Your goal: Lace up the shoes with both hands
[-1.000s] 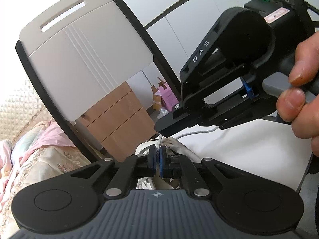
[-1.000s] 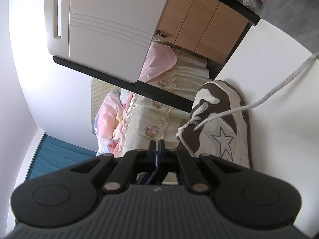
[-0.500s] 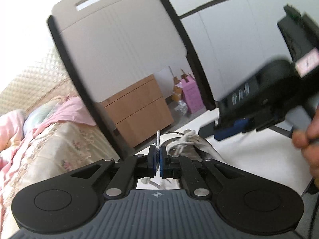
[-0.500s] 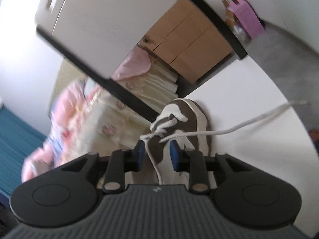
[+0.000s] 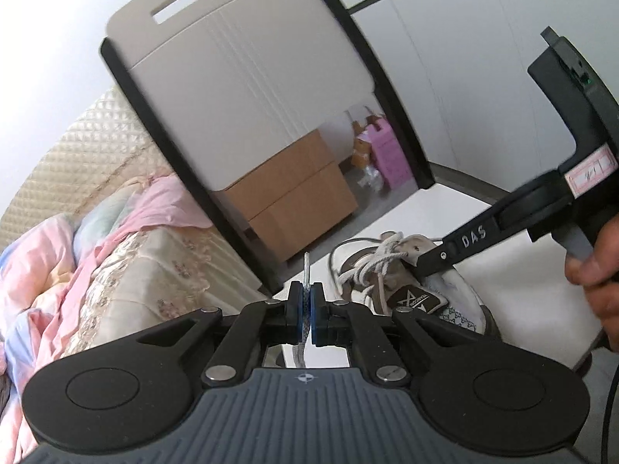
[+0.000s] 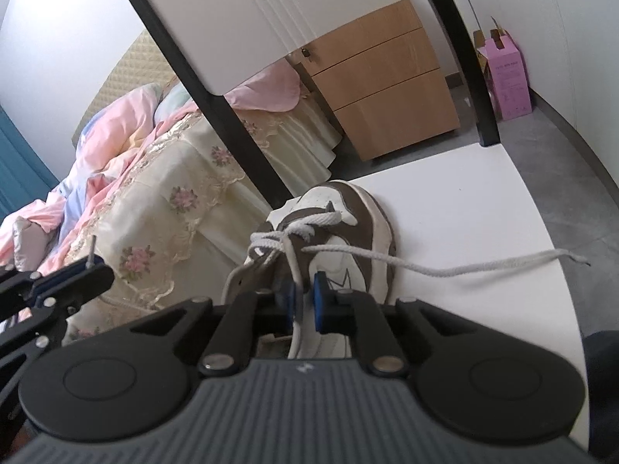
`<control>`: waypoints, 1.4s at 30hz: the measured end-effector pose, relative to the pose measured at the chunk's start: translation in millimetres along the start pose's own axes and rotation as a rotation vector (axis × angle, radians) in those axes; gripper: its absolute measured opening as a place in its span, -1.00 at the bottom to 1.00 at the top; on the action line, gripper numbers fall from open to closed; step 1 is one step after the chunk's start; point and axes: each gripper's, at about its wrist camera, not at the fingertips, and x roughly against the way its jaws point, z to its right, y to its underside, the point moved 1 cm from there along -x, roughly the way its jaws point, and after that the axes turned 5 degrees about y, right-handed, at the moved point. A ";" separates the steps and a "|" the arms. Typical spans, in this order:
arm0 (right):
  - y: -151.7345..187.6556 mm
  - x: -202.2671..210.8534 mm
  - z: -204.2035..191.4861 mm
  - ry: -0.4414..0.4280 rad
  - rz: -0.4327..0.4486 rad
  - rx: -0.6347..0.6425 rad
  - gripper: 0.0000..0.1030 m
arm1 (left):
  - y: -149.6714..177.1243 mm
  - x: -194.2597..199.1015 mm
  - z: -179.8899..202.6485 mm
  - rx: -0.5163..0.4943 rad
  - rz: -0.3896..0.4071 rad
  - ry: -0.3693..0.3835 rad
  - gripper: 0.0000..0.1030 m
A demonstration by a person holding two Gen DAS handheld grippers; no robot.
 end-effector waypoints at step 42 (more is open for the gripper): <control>1.4 4.8 12.4 -0.024 -0.023 -0.037 -0.75 | 20.5 -80.5 54.3 -0.655 0.078 0.302 -0.94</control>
